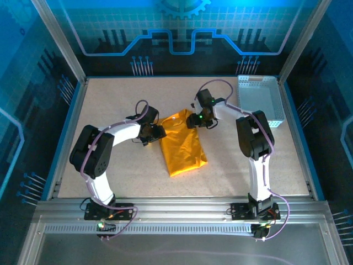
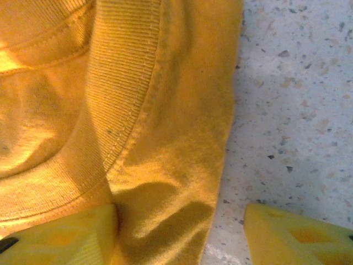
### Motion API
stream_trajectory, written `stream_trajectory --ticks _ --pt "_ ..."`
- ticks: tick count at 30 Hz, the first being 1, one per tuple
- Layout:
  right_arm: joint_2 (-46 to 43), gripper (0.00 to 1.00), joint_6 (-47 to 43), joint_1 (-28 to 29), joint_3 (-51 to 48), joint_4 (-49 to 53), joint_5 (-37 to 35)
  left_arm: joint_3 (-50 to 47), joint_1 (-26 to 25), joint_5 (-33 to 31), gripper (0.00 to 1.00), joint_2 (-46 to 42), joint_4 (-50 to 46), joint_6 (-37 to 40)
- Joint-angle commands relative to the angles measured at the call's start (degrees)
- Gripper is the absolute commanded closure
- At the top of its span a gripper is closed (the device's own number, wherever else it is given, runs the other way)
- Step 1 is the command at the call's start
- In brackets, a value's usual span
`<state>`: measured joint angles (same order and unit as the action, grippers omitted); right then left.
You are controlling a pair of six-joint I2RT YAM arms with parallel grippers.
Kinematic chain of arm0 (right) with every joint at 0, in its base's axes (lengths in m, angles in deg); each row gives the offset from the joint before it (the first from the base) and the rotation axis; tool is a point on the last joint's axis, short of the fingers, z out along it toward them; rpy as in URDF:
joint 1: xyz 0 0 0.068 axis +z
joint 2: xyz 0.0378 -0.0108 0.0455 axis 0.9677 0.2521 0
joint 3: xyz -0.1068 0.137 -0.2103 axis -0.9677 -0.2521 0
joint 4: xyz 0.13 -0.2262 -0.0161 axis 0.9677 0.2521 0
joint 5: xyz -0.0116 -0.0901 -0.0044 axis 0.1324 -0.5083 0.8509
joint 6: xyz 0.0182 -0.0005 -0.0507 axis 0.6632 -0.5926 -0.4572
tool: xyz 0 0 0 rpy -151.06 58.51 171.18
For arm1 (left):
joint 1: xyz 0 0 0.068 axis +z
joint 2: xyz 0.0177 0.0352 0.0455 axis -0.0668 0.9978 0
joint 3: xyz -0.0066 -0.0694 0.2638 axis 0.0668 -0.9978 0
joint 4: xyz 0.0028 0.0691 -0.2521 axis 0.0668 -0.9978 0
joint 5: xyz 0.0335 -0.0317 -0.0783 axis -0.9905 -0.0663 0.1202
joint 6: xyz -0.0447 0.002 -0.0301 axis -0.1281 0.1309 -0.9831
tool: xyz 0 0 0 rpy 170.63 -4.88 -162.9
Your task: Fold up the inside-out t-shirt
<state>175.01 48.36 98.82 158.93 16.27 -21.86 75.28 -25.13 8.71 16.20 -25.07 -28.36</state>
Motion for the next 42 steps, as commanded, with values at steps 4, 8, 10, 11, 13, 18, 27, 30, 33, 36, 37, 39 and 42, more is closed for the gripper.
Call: stream_trajectory --ticks 4,8,10,11,13,18,27,30,33,36,37,39,42 --pt "3.83 0.40 0.10 4.10 4.12 1.63 3.00 1.88 -0.76 8.13 0.35 7.22 13.59 -2.47" --pt "3.46 0.41 1.93 5.90 4.79 1.47 3.52 1.72 -0.73 9.48 0.35 7.29 15.29 -3.32" --pt "3.29 0.43 2.67 6.35 4.75 1.25 3.16 1.72 -0.76 10.39 0.36 7.41 16.40 -3.54" --pt "3.52 0.44 2.93 6.59 4.89 1.45 2.56 1.72 -0.75 10.84 0.37 7.61 16.96 -3.72" --pt "4.07 0.46 3.28 6.61 5.01 1.89 1.71 1.72 -0.76 12.14 0.40 8.20 18.70 -4.40" --pt "3.25 0.53 4.51 6.38 2.37 -0.20 0.76 2.11 -0.76 14.01 0.49 9.84 22.10 -5.57" --pt "0.68 0.60 6.06 5.23 -1.23 -3.43 1.48 2.76 -1.02 16.62 0.63 11.46 26.35 -6.27" --pt "0.48 0.60 6.23 5.23 -1.62 -3.71 1.46 2.73 -1.35 17.37 0.56 10.56 26.90 -6.38" --pt "-0.30 0.60 6.41 4.92 -2.11 -3.89 1.04 2.70 -1.55 12.73 0.54 7.65 22.37 -4.48" --pt "-0.90 0.60 6.58 4.38 -2.55 -4.05 1.04 5.82 -1.51 5.71 0.50 6.54 11.08 -3.08" --pt "-0.94 0.60 6.54 4.25 -2.64 -4.09 1.23 6.19 -1.39 4.22 0.49 6.54 8.80 -2.84" --pt "-1.12 0.60 6.77 4.22 -2.91 -4.35 1.30 5.26 -1.06 2.27 0.49 6.12 8.08 -2.53" --pt "-1.00 0.59 6.73 4.92 -2.80 -4.30 1.62 3.44 0.03 2.78 0.49 5.71 9.57 -2.58"
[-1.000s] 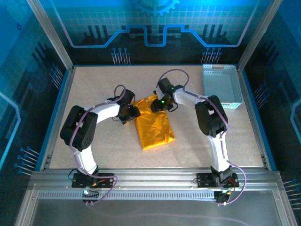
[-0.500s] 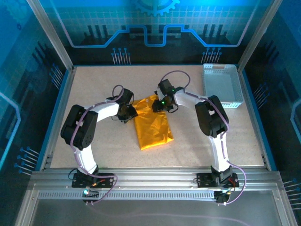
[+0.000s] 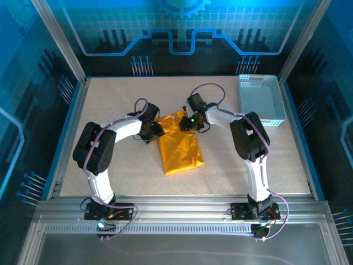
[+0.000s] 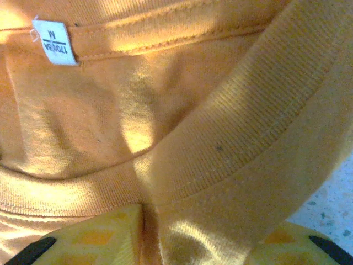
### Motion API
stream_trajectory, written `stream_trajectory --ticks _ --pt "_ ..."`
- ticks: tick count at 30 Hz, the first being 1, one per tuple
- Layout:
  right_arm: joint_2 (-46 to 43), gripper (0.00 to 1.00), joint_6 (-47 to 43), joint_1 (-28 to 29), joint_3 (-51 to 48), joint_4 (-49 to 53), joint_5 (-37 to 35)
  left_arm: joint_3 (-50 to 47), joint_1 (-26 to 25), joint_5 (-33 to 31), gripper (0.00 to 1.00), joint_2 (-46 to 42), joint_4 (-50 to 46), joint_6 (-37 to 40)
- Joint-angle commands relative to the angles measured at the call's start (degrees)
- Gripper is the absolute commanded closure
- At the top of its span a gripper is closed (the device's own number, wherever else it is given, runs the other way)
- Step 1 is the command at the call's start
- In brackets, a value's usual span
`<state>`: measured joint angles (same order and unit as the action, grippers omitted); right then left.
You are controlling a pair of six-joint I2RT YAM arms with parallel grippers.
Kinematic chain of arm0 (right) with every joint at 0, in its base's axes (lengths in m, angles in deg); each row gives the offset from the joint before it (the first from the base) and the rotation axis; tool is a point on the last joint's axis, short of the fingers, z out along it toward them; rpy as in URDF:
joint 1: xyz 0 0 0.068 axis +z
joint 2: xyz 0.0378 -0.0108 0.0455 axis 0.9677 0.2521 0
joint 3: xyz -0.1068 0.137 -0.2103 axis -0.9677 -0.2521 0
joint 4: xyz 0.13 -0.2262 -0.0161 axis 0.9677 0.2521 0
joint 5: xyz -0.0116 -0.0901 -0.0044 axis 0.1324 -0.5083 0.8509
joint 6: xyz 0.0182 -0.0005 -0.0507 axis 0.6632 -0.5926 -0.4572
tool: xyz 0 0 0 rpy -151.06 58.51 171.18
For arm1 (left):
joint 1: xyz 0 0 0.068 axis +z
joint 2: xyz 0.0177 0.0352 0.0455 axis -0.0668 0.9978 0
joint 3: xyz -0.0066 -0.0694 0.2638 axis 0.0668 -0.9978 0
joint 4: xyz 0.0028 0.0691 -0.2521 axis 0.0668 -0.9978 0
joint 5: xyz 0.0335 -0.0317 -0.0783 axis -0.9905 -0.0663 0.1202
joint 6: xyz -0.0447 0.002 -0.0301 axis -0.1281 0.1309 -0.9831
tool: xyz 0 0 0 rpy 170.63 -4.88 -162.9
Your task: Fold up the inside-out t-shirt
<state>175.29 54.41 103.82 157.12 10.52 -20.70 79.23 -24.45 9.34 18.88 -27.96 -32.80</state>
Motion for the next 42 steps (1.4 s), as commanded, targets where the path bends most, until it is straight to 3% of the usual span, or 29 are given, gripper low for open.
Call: stream_trajectory --ticks 1,9,16,24,28,38,42 --pt "-1.36 0.58 0.63 0.21 -0.86 1.57 -0.01 -0.94 -0.61 2.89 0.49 2.58 13.18 2.08" --pt "-4.15 0.57 0.41 -1.79 -0.79 2.41 -0.60 2.73 -3.60 3.58 0.47 -2.65 12.69 5.59" --pt "-5.05 0.56 -0.04 -2.23 -0.68 3.22 -1.02 5.91 -3.38 1.73 0.39 0.14 8.98 5.77" --pt "-5.16 0.52 1.53 -4.02 -2.30 2.06 -1.69 3.80 -0.99 -0.63 0.36 1.22 7.16 4.58" --pt "-4.30 0.49 1.63 -4.43 -1.92 1.50 0.00 3.91 0.09 1.39 0.33 3.07 8.32 5.68" --pt "-1.07 0.49 2.03 -4.04 0.49 1.98 1.92 5.99 -0.03 6.17 0.36 8.09 10.54 6.16" --pt "0.21 0.50 1.99 -3.22 1.37 2.65 1.57 6.28 -0.19 6.74 0.45 8.24 11.45 6.25"
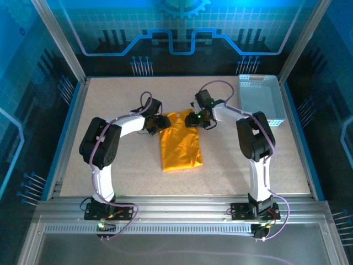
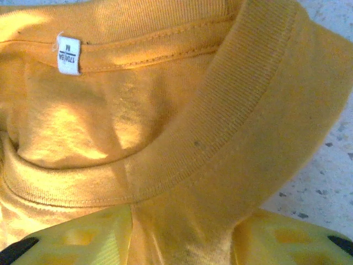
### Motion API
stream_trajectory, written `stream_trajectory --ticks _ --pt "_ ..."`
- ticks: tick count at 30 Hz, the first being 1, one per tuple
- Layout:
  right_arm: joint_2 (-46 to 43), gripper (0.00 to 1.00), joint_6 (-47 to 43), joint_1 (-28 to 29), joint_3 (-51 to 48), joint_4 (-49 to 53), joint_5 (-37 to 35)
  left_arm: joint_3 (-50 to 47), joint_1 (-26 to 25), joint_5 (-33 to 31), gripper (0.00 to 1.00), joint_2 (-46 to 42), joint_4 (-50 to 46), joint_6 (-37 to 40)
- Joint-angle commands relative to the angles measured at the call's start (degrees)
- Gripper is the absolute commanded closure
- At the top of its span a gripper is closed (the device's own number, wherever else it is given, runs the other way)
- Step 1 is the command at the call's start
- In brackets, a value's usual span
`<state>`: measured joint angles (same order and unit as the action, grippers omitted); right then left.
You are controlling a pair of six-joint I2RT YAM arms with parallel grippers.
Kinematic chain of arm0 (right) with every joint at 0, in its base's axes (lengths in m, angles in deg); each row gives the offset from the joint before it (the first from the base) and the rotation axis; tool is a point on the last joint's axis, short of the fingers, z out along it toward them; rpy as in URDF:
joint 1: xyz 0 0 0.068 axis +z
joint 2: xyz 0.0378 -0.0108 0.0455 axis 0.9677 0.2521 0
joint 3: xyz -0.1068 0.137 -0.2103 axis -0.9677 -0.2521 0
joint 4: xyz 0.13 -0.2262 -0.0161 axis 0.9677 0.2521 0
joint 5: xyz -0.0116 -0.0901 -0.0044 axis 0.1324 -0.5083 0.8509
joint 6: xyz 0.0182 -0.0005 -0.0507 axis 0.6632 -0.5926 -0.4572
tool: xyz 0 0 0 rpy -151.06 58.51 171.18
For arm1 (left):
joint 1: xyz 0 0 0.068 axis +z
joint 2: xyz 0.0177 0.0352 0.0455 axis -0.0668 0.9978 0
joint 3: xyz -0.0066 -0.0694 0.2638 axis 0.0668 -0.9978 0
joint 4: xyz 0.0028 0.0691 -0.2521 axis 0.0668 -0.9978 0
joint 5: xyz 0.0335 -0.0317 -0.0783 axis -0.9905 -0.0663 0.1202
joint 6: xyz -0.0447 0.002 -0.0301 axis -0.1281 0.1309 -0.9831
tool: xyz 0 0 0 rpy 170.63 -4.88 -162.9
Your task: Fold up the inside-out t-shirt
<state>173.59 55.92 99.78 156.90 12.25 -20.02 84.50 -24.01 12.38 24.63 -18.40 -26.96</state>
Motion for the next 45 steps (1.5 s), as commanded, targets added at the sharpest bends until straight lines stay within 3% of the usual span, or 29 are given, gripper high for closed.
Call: stream_trajectory --ticks 1,6,13,26,32,45 --pt "2.08 0.51 0.60 0.99 1.50 0.76 0.90 1.36 -0.75 3.70 0.47 2.54 1.88 0.56" --pt "2.80 0.52 0.96 1.78 1.77 0.65 0.99 3.52 -1.16 4.20 0.48 4.13 1.23 1.03" --pt "2.82 0.54 1.23 2.34 2.19 1.53 -1.17 2.96 -1.42 4.84 0.60 4.87 2.74 0.24" --pt "-5.64 0.86 1.08 2.17 -3.25 -4.57 -0.07 -4.06 -0.71 6.77 0.90 -4.20 11.10 -0.98" --pt "-10.28 0.93 0.05 1.90 -4.60 -5.55 -0.55 -5.60 -0.40 7.15 1.00 -8.29 13.48 -0.96" --pt "-16.44 1.00 -1.77 -0.60 -4.48 -5.33 -0.05 -5.53 1.81 7.37 1.00 -15.26 13.08 0.03"
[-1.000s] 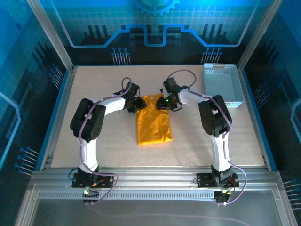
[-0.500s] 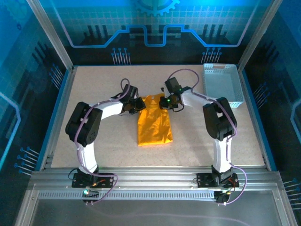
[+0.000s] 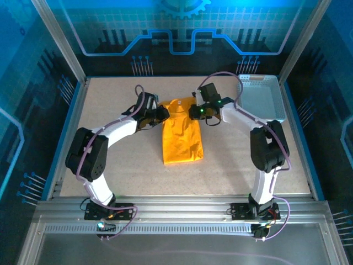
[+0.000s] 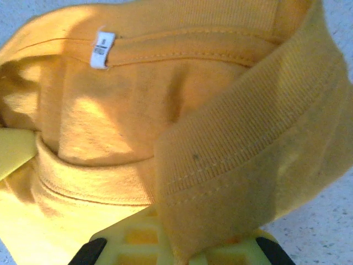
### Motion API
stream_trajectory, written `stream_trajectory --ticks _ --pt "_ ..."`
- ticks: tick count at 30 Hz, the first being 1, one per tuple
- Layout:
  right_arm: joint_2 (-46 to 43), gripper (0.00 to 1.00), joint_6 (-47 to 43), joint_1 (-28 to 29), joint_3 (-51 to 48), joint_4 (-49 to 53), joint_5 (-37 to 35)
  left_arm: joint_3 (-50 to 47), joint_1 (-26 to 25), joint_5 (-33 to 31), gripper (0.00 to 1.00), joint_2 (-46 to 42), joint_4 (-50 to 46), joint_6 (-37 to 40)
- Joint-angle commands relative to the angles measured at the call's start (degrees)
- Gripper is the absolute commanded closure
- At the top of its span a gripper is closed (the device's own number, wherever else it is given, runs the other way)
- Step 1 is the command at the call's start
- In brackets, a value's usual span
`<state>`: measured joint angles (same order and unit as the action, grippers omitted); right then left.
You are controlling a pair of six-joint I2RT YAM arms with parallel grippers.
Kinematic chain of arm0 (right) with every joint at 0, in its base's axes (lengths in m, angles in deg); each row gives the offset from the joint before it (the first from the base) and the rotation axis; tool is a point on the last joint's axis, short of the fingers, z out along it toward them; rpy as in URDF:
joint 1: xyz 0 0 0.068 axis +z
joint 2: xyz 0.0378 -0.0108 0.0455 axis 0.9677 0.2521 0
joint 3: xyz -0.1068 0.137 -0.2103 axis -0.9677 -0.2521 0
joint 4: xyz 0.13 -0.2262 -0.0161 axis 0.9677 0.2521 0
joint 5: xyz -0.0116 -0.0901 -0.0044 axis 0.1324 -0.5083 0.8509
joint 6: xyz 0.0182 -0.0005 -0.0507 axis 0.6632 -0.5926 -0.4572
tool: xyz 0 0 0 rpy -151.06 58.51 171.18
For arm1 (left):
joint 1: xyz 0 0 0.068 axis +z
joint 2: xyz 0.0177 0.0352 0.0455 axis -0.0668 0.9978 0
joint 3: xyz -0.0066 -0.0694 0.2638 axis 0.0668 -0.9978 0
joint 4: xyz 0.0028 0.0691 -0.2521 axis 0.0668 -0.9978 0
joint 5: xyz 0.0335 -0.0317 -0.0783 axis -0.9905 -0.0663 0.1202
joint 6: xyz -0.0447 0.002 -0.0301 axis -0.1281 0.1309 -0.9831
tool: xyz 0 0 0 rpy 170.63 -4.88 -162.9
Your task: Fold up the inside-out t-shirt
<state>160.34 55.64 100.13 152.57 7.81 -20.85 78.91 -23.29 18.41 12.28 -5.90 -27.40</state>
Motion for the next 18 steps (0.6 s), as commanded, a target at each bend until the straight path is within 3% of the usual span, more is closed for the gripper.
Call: stream_trajectory --ticks 1,18 --pt "-3.43 1.00 -1.60 -1.13 0.05 -0.80 1.08 0.15 1.27 1.49 1.00 -3.24 0.71 0.51" --pt "-4.38 1.00 -4.80 -2.06 12.90 4.12 1.83 9.49 3.64 4.39 1.00 -6.97 -0.86 3.85"
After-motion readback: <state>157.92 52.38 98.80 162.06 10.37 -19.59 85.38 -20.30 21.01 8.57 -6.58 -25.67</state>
